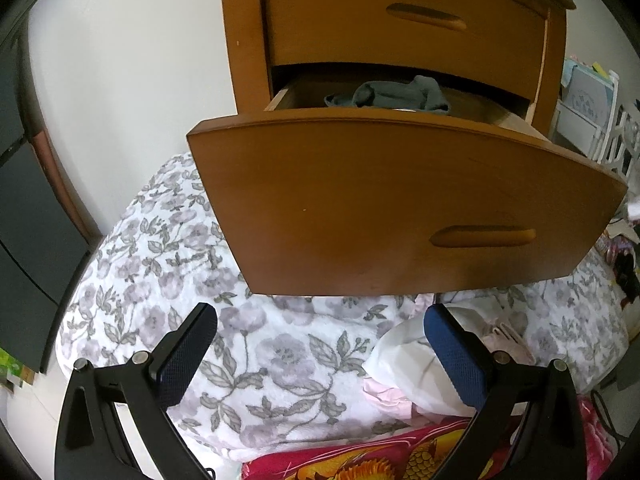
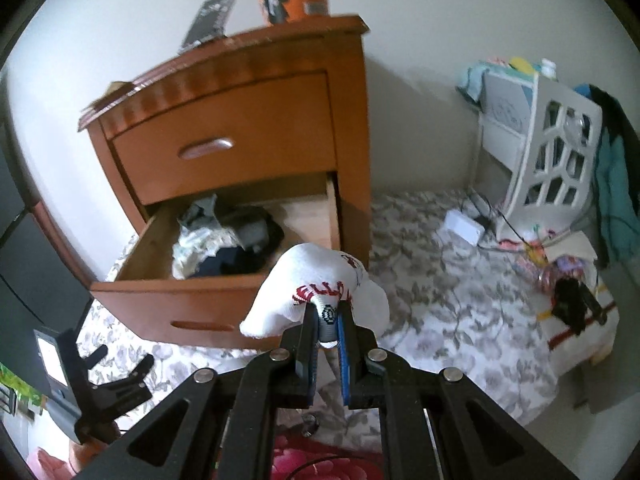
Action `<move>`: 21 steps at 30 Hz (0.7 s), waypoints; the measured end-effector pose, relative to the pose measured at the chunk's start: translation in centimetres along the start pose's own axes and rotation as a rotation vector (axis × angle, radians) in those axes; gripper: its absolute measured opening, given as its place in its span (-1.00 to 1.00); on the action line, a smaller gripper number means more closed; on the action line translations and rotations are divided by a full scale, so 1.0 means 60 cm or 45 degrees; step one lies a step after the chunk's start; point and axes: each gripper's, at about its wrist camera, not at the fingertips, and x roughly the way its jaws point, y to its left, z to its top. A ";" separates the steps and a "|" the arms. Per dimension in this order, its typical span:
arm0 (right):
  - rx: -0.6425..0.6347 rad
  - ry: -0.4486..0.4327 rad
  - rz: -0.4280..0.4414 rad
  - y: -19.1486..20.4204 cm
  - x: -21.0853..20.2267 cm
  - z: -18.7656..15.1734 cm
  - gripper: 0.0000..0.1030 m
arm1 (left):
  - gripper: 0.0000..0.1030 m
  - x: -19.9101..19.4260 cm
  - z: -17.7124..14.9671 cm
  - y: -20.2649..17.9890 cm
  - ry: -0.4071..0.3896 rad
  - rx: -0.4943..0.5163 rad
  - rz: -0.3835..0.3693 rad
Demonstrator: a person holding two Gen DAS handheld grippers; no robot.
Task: Organize soft objects
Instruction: 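Lift the Hello Kitty cloth up out of the drawer with the right tool, then lower the Hello Kitty cloth onto the bedspread and open the right tool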
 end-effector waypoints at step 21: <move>-0.095 0.161 0.131 0.065 0.066 -0.046 -0.82 | 1.00 -0.005 -0.001 -0.010 -0.002 0.044 0.023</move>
